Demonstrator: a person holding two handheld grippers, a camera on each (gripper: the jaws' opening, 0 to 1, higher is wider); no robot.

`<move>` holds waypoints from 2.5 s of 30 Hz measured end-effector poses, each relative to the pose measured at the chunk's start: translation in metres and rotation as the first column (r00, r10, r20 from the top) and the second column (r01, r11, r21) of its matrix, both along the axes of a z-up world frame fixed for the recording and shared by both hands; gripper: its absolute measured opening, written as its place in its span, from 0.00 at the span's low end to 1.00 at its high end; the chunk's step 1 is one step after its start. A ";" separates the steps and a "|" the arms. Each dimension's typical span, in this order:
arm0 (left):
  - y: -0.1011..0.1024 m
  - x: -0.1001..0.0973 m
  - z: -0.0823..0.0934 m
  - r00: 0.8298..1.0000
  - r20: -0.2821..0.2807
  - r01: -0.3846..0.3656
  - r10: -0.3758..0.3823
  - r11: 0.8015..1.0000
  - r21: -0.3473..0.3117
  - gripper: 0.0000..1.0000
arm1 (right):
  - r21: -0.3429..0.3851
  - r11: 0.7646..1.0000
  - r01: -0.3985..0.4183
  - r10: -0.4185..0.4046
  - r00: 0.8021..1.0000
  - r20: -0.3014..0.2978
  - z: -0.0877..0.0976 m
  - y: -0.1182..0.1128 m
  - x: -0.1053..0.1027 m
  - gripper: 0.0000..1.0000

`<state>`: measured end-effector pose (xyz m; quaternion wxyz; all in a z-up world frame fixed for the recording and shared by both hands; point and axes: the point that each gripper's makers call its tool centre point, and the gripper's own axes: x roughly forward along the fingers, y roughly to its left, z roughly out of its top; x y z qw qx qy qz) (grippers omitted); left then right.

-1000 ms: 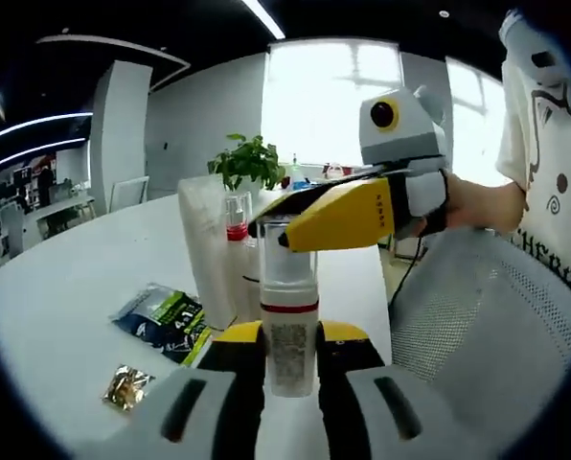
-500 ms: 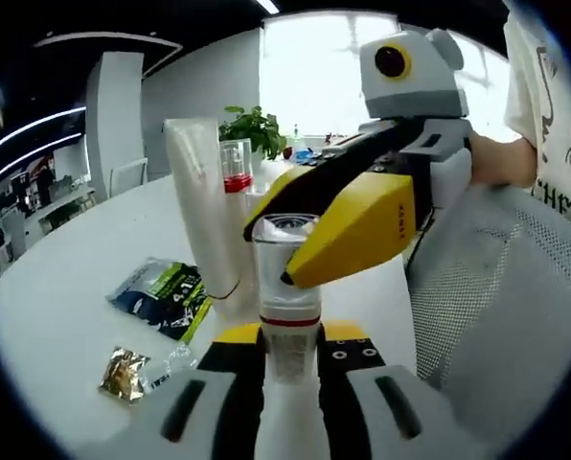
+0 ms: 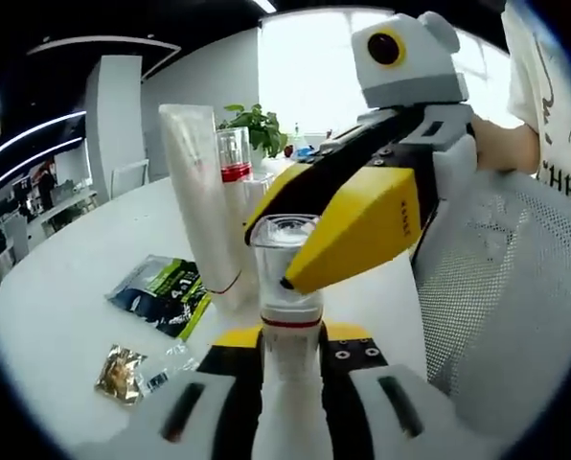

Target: Arrange the skincare products in the storage area until every visible bottle or jar stands upright without overlapping.

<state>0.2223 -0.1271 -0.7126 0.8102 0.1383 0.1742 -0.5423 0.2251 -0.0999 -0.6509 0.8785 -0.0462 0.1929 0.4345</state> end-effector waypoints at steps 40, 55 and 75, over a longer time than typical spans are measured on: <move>0.025 -0.005 -0.026 0.988 -0.116 -0.074 0.106 0.966 0.249 0.06 | -0.102 0.994 0.046 -0.050 0.998 -0.040 -0.009 -0.056 -0.002 0.26; 0.010 0.004 -0.033 0.982 -0.117 -0.112 0.148 0.957 0.268 0.06 | -0.168 0.976 0.140 -0.148 0.988 -0.040 -0.025 -0.083 0.005 0.31; -0.014 0.026 -0.032 0.985 -0.071 -0.132 0.157 0.952 0.277 0.06 | -0.248 0.952 0.182 -0.192 0.981 -0.017 -0.030 -0.098 0.012 0.43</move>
